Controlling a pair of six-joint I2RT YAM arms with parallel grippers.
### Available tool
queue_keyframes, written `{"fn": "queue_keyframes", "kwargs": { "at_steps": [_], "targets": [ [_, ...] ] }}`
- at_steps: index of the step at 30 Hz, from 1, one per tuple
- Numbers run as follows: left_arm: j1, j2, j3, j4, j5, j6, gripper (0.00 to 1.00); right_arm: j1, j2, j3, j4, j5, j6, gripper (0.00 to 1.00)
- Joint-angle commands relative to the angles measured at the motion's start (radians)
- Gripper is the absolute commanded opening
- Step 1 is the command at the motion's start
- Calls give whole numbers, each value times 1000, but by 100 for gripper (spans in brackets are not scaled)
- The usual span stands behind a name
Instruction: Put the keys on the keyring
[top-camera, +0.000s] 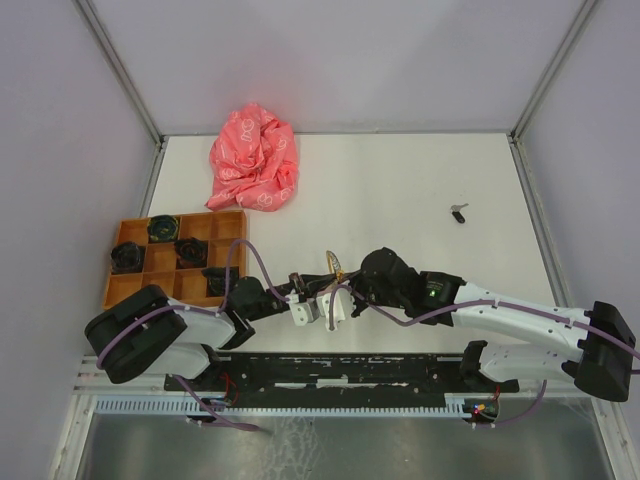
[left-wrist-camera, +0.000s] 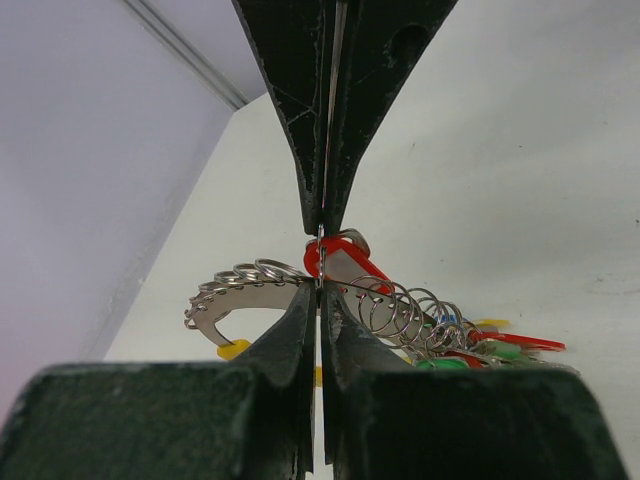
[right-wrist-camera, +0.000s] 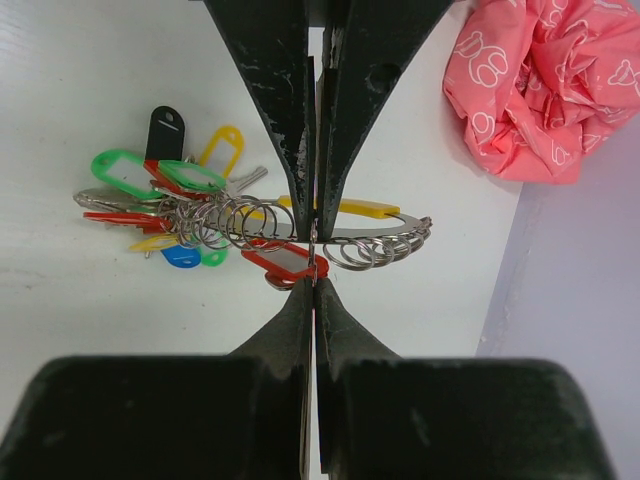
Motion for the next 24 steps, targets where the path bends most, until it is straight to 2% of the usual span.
{"fn": "queue_keyframes", "kwargs": {
  "at_steps": [1, 24],
  "targets": [
    [-5, -2, 39, 99, 13, -6, 3, 10, -5, 8, 41, -15, 10, 1],
    [-5, 2, 38, 101, 0, -15, 3, 14, -40, -13, 13, 34, 10, 1]
  ]
}}
